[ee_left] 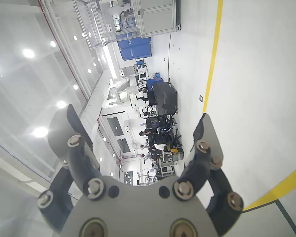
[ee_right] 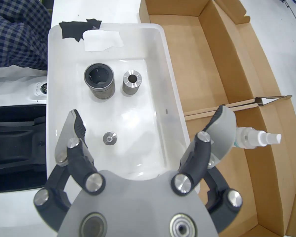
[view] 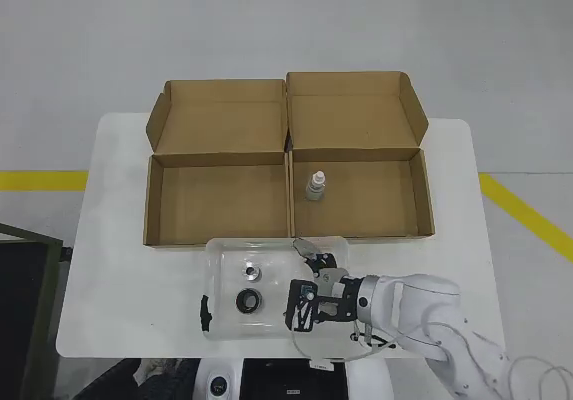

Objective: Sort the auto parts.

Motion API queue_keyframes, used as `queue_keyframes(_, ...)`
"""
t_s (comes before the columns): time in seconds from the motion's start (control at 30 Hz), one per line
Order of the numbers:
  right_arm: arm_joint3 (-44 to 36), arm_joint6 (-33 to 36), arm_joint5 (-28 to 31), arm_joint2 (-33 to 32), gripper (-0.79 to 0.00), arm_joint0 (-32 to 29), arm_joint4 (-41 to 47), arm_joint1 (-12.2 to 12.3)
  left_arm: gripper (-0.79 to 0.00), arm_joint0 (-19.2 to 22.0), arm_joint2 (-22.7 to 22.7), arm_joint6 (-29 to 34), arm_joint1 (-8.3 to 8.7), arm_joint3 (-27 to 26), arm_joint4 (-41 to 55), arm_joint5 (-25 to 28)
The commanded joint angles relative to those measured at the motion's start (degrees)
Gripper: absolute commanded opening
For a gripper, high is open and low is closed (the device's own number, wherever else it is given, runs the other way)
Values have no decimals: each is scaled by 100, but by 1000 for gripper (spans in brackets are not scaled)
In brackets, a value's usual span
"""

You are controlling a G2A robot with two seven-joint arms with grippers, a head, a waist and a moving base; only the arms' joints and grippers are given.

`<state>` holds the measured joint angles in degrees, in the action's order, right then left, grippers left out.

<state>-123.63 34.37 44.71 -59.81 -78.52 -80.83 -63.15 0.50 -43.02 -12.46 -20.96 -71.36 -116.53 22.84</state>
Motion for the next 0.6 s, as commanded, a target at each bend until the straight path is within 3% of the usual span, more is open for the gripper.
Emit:
queue_keyframes(0.0,7,13,10,28,0,-36,-29,9,0,0,0,0,0,0,0,0)
queue_keyframes(0.23,177,22,62,106,0,-83,-83,33,0,0,0,0,0,0,0,0)
queue_keyframes(0.5,385,22,36,23,-197,-152,-141,77,0,0,0,0,0,0,0,0)
queue_keyframes(0.57,457,52,48,14,-215,-146,-144,86,0,0,0,0,0,0,0,0)
